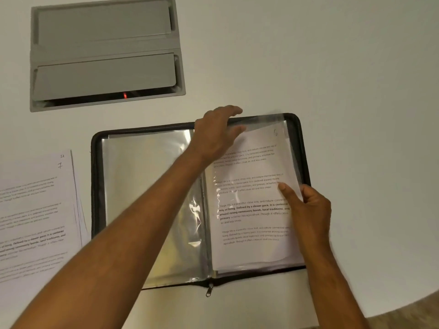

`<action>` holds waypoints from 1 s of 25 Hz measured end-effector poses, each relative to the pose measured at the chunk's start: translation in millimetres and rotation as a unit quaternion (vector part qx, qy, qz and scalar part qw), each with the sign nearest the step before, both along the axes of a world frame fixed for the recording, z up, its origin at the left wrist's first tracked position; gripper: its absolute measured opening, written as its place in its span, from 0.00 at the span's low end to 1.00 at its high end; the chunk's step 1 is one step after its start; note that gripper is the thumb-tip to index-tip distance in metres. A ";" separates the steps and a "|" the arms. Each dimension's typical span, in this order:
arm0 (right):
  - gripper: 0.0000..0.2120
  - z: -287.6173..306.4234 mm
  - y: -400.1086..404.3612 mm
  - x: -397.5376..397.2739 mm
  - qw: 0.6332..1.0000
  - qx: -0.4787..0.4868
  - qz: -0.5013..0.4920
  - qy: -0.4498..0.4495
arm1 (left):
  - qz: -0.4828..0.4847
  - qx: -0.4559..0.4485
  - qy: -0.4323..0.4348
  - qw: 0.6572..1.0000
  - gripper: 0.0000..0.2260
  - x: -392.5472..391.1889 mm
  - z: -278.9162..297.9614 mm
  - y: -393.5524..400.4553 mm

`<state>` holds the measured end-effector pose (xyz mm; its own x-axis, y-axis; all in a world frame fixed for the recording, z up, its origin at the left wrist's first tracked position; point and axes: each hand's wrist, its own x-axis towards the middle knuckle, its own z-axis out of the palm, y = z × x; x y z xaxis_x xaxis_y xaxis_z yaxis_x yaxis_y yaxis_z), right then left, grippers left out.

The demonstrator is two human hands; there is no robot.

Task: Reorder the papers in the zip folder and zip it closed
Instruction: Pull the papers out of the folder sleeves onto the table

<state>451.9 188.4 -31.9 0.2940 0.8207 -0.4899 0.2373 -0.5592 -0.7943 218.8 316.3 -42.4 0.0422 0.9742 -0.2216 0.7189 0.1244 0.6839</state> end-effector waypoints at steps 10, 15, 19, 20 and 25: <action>0.14 -1.6 20.2 3.7 0.999 0.013 0.001 0.053 | -0.037 -0.056 -0.069 0.995 0.05 -3.9 11.8 28.1; 0.08 -7.3 34.3 2.2 0.999 0.050 0.002 -0.013 | -0.103 0.082 -0.014 0.991 0.10 -5.4 0.1 15.7; 0.08 -13.4 34.2 1.7 0.998 0.057 -0.004 -0.023 | -0.077 0.095 0.008 0.992 0.12 -5.1 0.9 8.5; 0.08 -14.7 33.7 1.8 0.998 0.058 -0.007 -0.023 | -0.067 0.096 0.004 0.993 0.11 -5.2 2.6 9.2; 0.07 -17.3 33.2 -0.5 0.998 0.063 -0.013 -0.021 | -0.076 0.017 0.022 0.997 0.07 -12.1 12.9 23.5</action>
